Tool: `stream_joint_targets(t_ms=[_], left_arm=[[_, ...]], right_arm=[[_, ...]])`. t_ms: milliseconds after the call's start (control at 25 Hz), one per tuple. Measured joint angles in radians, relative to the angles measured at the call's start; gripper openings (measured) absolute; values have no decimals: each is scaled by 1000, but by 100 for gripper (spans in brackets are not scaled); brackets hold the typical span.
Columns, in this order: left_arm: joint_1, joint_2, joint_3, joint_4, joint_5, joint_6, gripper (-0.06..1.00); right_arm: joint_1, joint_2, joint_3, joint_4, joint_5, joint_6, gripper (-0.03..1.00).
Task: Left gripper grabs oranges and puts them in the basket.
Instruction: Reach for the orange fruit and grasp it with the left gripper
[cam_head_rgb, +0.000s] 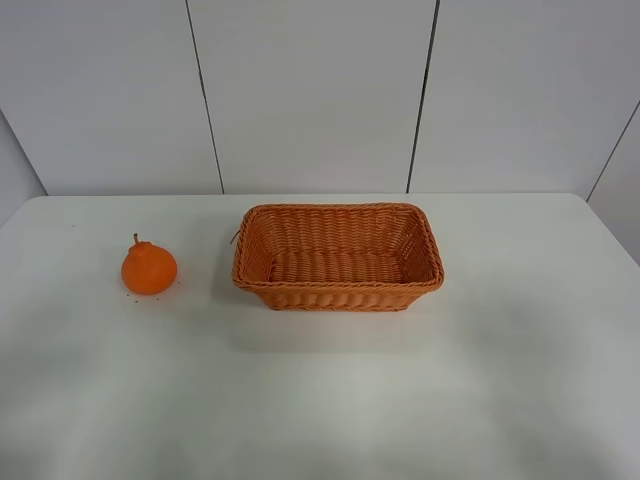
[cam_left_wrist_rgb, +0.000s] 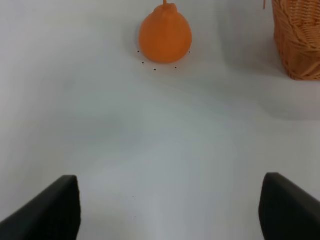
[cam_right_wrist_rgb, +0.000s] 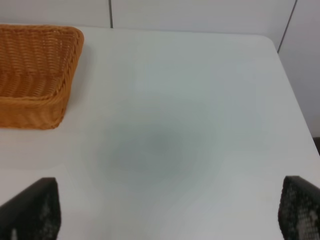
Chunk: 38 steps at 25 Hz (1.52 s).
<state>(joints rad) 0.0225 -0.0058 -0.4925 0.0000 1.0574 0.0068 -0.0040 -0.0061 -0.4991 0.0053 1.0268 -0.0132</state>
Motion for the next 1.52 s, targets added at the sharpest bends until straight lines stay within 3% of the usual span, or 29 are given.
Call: stream_joint_targets(t_ms=[520, 640, 920, 1160, 1520], left_arm=[[0, 0, -5, 0, -11, 0, 84], [0, 77, -43, -7, -19, 0, 84], [0, 504, -240, -35, -25, 0, 84], [0, 938, -486, -35, -36, 1, 84], [0, 1501, -835, -35, -19, 79, 84]], right_arm=[[0, 0, 0, 0, 0, 0, 69], [0, 0, 0, 0, 0, 0, 69], [0, 0, 0, 0, 0, 0, 69], [0, 0, 0, 0, 0, 0, 69], [0, 0, 0, 0, 0, 0, 69]])
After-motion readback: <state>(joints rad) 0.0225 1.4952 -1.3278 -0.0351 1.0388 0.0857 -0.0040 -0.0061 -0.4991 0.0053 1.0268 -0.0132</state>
